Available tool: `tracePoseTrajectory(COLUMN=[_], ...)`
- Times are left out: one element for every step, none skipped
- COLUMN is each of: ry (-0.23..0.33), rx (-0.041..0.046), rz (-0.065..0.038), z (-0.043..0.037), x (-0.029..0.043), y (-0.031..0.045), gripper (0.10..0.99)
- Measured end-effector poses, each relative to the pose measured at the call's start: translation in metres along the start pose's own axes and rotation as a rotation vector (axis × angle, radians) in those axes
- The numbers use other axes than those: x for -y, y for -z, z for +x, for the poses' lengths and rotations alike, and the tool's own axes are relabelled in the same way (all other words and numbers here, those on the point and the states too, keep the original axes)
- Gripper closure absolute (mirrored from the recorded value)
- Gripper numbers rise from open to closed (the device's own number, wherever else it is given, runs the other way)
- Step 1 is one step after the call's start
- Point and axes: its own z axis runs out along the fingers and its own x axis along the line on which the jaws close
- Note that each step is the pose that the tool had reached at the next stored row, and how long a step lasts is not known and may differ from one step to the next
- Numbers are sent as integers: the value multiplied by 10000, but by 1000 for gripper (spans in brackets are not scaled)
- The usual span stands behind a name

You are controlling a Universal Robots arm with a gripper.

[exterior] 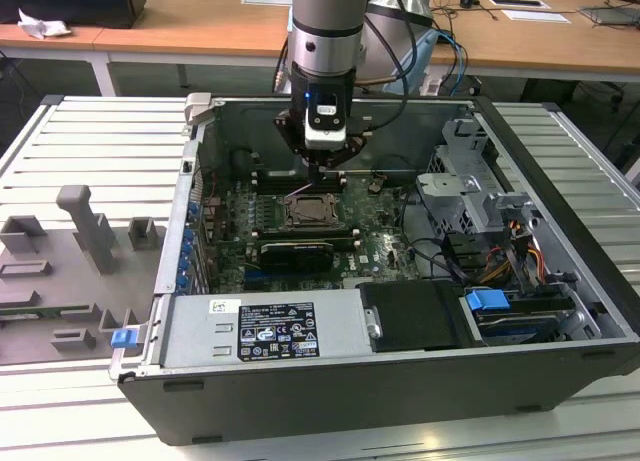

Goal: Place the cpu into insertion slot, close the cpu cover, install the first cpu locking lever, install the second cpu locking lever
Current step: 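Install the first cpu locking lever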

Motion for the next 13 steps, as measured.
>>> tracePoseTrajectory(ry=[90, 183, 331, 478, 617, 689, 759, 818, 879, 969, 1022, 1129, 1245], rx=[-2, -5, -9, -13, -16, -18, -20, -22, -24, -26, -27, -22, -22], rz=[1, 2, 3, 4, 6, 6, 7, 8, 7, 9, 8, 4, -1], z=[0, 0, 0, 0, 0, 0, 0, 0, 0, 0, 0, 0, 0], x=[0, 0, 0, 0, 0, 0, 0, 0, 0, 0, 0, 0, 0], y=[0, 0, 0, 0, 0, 0, 0, 0, -1, -1, -1, -3, -9], gripper=[980, 980, 980, 980, 980, 980, 980, 980, 980, 980, 980, 980, 980])
